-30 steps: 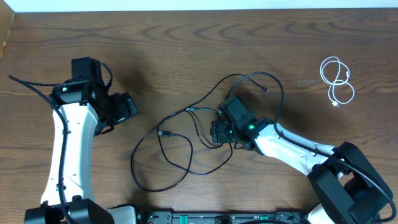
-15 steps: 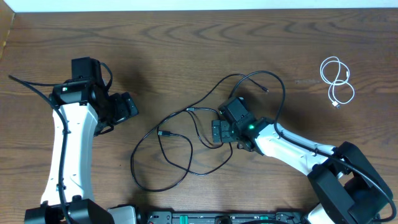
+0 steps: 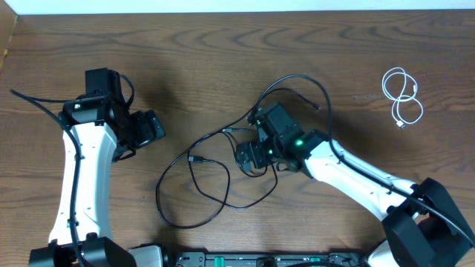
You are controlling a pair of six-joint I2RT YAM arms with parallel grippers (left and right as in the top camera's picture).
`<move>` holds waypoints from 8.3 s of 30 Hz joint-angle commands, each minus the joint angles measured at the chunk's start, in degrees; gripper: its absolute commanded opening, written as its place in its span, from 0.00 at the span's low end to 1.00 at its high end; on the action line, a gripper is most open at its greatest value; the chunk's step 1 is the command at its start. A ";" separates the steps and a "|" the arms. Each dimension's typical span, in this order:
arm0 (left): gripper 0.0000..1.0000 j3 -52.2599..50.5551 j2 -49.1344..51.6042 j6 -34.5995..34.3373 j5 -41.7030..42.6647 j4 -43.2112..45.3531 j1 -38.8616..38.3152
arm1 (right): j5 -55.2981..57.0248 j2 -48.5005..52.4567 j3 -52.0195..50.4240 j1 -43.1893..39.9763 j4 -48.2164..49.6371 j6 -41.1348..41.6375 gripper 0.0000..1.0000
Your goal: Untangle cables
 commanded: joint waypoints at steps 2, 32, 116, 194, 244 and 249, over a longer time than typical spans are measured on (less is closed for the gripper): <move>0.98 0.79 -0.63 -0.31 -0.52 -0.17 0.26 | -2.08 -0.59 0.26 4.20 -2.25 -4.39 0.95; 0.98 0.79 -0.63 -0.31 -0.52 -0.17 0.26 | 7.74 3.17 -0.74 12.22 0.04 -4.09 0.58; 0.98 0.79 -0.63 -0.28 -0.52 0.04 0.26 | -26.49 9.70 -3.93 4.20 9.11 -4.09 0.10; 0.08 -33.16 -0.50 3.82 20.63 11.26 -11.87 | -28.22 9.70 -18.18 5.55 29.81 26.91 0.40; 0.38 -29.40 -0.52 26.36 42.84 12.63 -15.82 | -37.00 9.68 -19.58 -1.40 57.48 26.40 0.01; 0.38 -29.40 -0.52 26.29 42.84 14.64 -19.12 | -38.62 9.68 -19.58 -1.40 61.96 31.47 0.01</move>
